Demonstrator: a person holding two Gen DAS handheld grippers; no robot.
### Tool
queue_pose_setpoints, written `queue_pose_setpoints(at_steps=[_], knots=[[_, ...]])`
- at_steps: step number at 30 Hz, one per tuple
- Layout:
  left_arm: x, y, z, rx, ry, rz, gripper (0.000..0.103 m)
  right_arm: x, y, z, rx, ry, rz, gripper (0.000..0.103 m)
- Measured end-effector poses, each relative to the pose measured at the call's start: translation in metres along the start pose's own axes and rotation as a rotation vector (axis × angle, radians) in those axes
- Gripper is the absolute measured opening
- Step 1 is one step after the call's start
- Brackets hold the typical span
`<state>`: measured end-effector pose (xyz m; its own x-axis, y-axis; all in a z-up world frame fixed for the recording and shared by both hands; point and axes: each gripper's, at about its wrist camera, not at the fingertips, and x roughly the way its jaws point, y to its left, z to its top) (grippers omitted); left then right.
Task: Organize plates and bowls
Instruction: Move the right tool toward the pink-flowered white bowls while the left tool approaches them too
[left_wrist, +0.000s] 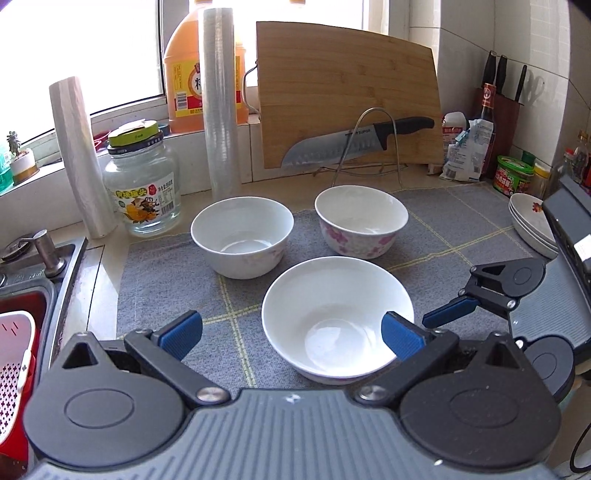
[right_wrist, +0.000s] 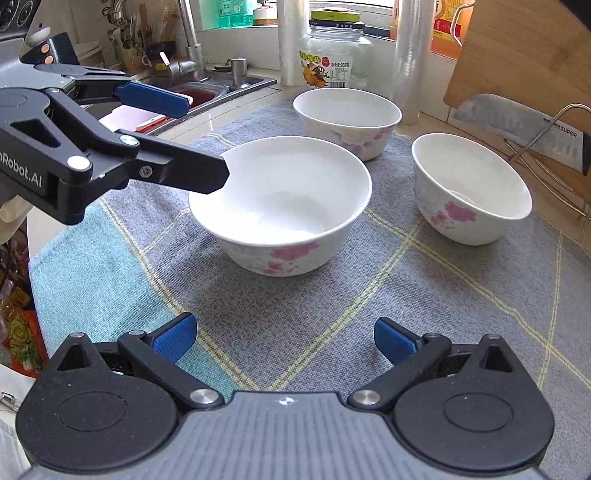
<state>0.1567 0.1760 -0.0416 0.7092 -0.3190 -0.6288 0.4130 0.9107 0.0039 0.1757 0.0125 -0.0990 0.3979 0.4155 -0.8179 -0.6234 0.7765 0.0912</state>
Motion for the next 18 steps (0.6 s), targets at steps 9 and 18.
queue_pose_setpoints(at_steps=[9, 18], knots=[[0.02, 0.008, 0.004, 0.038, 0.046, -0.022, 0.102, -0.001, 0.006, -0.014, -0.045, -0.073, -0.036, 0.103], [0.044, 0.018, 0.012, 0.041, 0.134, -0.119, 0.102, -0.001, 0.009, -0.011, -0.033, -0.064, -0.049, 0.103]])
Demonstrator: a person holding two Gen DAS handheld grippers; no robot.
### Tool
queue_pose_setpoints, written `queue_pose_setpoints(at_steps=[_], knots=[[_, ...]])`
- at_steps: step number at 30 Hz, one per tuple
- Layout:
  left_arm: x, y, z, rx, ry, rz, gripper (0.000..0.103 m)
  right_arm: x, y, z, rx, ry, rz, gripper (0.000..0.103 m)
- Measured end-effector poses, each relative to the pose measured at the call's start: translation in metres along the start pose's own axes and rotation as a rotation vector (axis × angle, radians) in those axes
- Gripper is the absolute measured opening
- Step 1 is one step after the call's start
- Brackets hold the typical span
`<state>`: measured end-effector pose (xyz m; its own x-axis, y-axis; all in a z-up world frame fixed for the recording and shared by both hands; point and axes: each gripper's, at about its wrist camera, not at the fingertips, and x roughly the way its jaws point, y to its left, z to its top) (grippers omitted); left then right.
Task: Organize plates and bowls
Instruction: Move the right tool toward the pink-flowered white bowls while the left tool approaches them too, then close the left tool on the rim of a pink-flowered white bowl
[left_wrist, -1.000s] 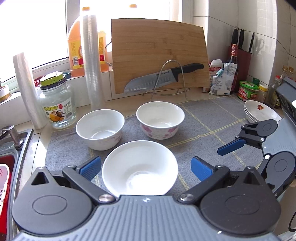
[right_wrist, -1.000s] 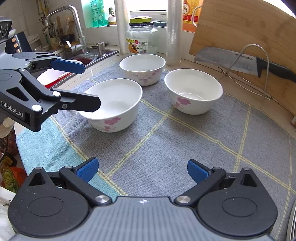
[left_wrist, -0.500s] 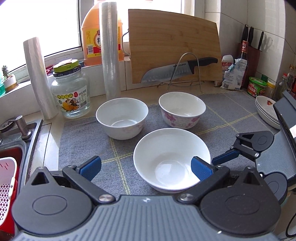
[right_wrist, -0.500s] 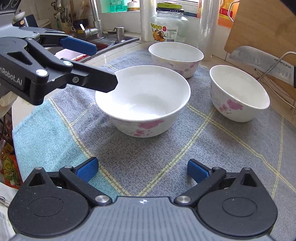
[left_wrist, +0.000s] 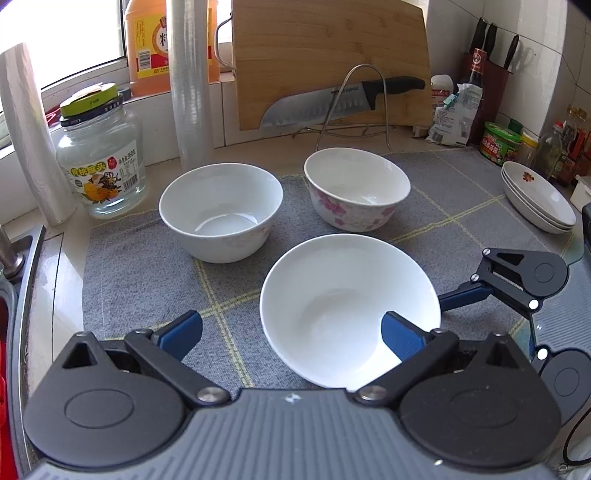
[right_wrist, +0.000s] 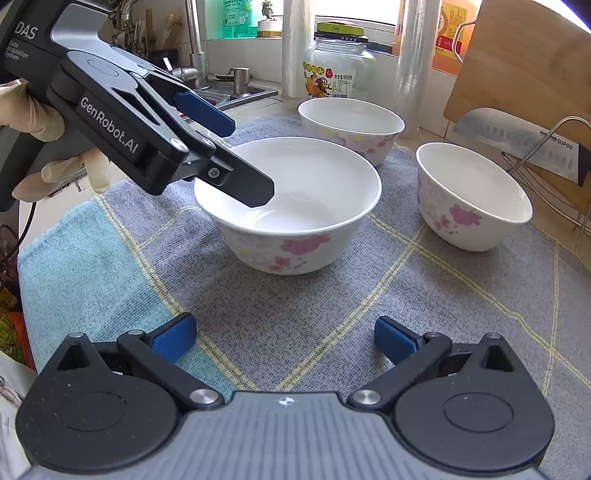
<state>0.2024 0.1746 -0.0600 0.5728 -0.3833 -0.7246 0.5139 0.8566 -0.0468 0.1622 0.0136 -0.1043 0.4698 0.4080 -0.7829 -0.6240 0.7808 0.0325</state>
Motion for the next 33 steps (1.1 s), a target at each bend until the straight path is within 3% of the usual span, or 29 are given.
queue_pose_setpoints(at_steps=[10, 15, 21, 33], knots=[[0.013, 0.002, 0.015, 0.054, 0.047, -0.04, 0.099, 0.003, 0.005, 0.02, -0.036, -0.049, -0.05, 0.103], [0.017, -0.001, 0.016, 0.075, 0.062, -0.059, 0.085, 0.003, 0.005, 0.028, -0.06, -0.072, -0.07, 0.101], [0.019, -0.002, 0.017, 0.078, 0.075, -0.088, 0.072, 0.0, 0.009, 0.032, -0.091, -0.085, -0.065, 0.088], [0.021, -0.004, 0.018, 0.074, 0.093, -0.122, 0.064, -0.003, 0.011, 0.035, -0.09, -0.098, -0.063, 0.084]])
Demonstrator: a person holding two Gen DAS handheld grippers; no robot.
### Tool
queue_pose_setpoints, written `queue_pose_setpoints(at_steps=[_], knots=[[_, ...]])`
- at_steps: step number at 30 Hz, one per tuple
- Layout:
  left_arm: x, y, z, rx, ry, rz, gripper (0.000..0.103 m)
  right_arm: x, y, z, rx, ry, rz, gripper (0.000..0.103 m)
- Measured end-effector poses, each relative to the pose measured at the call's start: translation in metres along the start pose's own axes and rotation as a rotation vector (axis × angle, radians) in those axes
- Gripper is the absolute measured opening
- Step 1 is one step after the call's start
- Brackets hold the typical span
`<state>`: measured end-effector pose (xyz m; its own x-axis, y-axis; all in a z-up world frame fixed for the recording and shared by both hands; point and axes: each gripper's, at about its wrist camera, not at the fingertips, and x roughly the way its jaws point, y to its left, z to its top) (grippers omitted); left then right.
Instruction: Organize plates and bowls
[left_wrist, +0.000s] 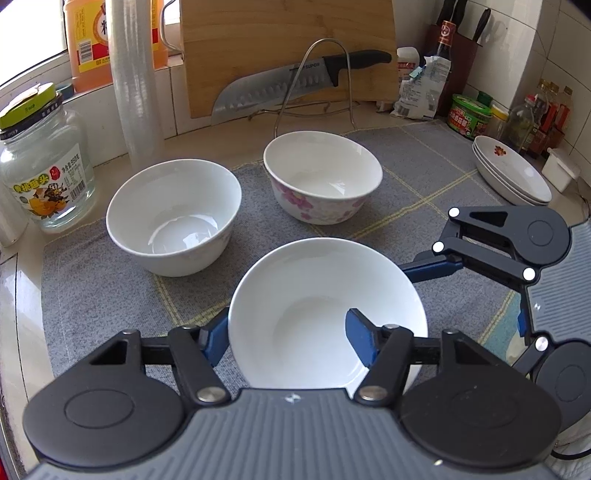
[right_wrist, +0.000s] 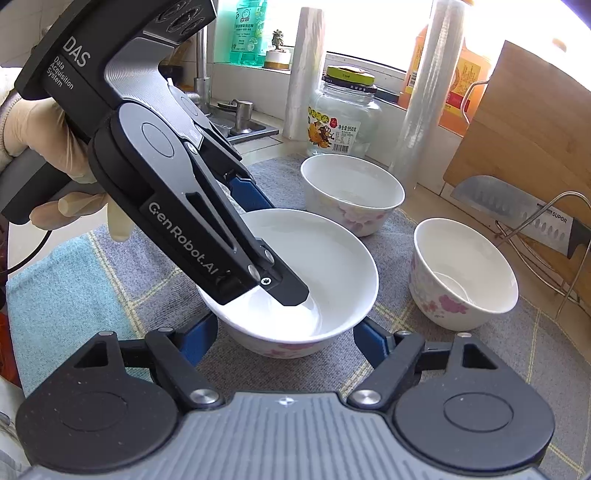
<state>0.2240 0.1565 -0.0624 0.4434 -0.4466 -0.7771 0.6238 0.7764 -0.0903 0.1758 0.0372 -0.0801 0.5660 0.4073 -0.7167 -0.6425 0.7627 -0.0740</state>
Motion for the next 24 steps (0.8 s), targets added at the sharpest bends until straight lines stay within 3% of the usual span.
queue_pose_setpoints(at_steps=[15, 24], knots=[[-0.003, -0.001, 0.003, -0.042, 0.015, -0.04, 0.064, -0.008, 0.002, 0.001, 0.009, 0.024, -0.013, 0.084], [-0.005, -0.027, 0.013, 0.024, 0.0, -0.068, 0.065, -0.032, -0.005, -0.01, 0.062, 0.024, -0.049, 0.084]])
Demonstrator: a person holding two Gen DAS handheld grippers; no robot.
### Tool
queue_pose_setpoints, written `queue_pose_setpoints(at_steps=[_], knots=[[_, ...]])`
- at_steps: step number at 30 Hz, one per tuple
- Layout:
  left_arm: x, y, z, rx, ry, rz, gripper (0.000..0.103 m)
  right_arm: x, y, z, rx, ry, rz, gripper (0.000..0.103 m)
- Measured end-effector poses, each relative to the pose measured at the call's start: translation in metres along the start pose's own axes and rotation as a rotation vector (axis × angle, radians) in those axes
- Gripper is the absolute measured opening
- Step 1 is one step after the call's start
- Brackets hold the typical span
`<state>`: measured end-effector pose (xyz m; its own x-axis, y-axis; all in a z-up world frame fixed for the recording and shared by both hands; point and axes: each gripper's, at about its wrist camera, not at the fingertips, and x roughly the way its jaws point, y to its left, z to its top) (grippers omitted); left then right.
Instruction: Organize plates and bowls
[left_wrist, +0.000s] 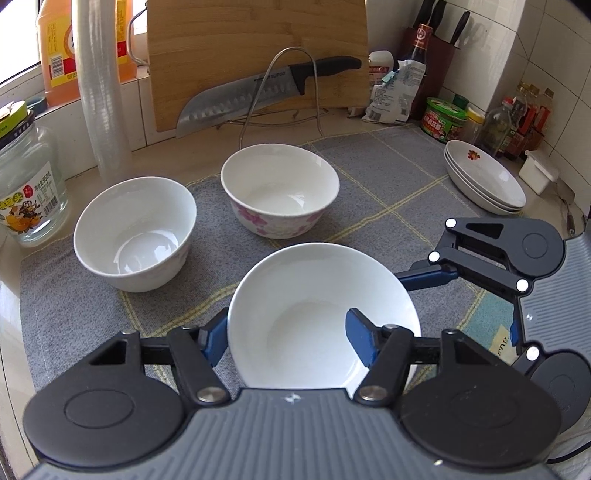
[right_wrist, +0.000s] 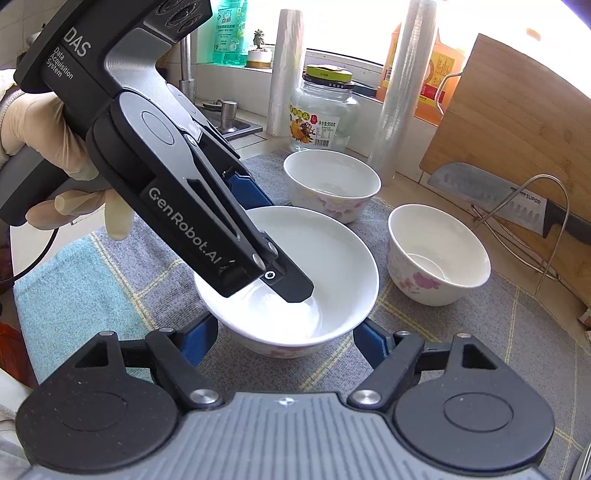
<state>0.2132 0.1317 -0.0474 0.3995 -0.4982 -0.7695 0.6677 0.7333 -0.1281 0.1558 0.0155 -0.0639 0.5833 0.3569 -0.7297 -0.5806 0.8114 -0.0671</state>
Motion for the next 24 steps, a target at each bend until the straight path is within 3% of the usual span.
queue_pose_setpoints(at_steps=[15, 24], knots=[[0.034, -0.066, 0.038, 0.158, -0.01, -0.134, 0.065, -0.044, -0.036, -0.045, 0.141, 0.035, -0.159, 0.084], [0.059, -0.095, 0.055, 0.208, -0.008, -0.182, 0.065, -0.055, -0.063, -0.067, 0.201, 0.059, -0.207, 0.084]])
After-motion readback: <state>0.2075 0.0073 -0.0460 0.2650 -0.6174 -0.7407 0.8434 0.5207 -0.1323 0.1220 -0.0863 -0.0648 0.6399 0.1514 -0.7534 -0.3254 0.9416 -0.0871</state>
